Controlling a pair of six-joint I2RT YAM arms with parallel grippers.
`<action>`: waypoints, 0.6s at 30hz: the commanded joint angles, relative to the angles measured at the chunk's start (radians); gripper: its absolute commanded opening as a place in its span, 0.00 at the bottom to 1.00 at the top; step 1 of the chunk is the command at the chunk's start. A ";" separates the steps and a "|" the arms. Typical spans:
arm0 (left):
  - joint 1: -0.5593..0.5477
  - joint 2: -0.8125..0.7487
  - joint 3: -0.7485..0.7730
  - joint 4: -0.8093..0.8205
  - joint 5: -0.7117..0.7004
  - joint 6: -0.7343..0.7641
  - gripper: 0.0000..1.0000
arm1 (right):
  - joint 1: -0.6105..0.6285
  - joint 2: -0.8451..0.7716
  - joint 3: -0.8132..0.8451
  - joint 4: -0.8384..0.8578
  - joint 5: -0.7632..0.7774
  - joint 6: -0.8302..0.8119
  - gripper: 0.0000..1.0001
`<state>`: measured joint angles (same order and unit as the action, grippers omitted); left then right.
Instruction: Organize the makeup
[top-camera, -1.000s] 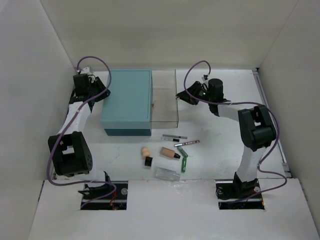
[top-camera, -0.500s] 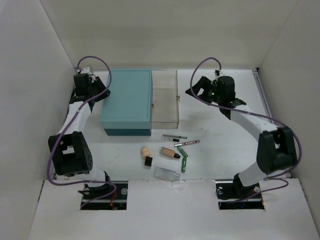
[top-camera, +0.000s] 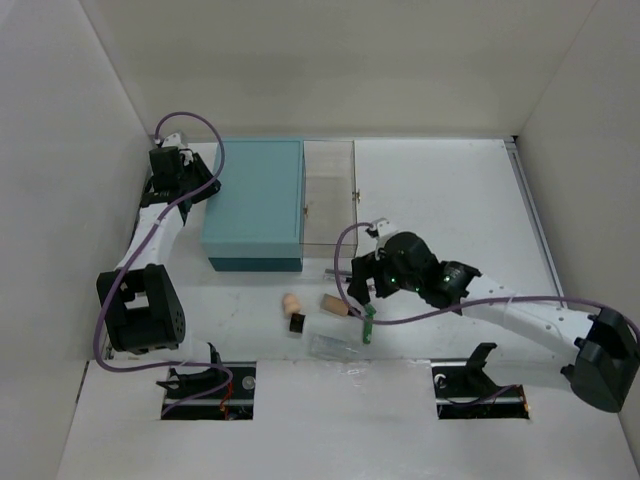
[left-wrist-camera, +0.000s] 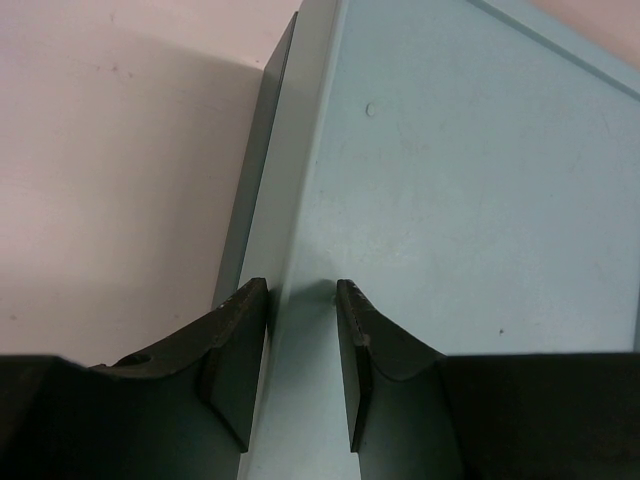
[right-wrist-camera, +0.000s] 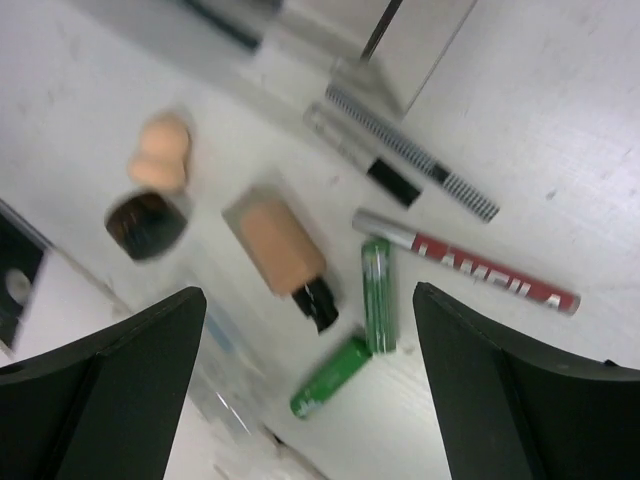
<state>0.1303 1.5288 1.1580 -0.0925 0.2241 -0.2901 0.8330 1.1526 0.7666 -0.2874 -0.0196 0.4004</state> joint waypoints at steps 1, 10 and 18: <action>0.002 -0.018 -0.029 -0.139 -0.074 0.034 0.26 | 0.074 -0.025 0.005 -0.010 0.058 -0.092 0.91; 0.005 -0.226 0.098 -0.200 -0.138 0.029 0.59 | 0.156 0.231 0.097 0.080 0.066 -0.196 0.87; -0.148 -0.537 -0.022 -0.224 -0.224 0.011 1.00 | 0.177 0.351 0.125 0.171 0.078 -0.252 0.76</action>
<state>0.0540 1.1130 1.1961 -0.3004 0.0551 -0.2676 0.9894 1.4956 0.8391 -0.2123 0.0418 0.1883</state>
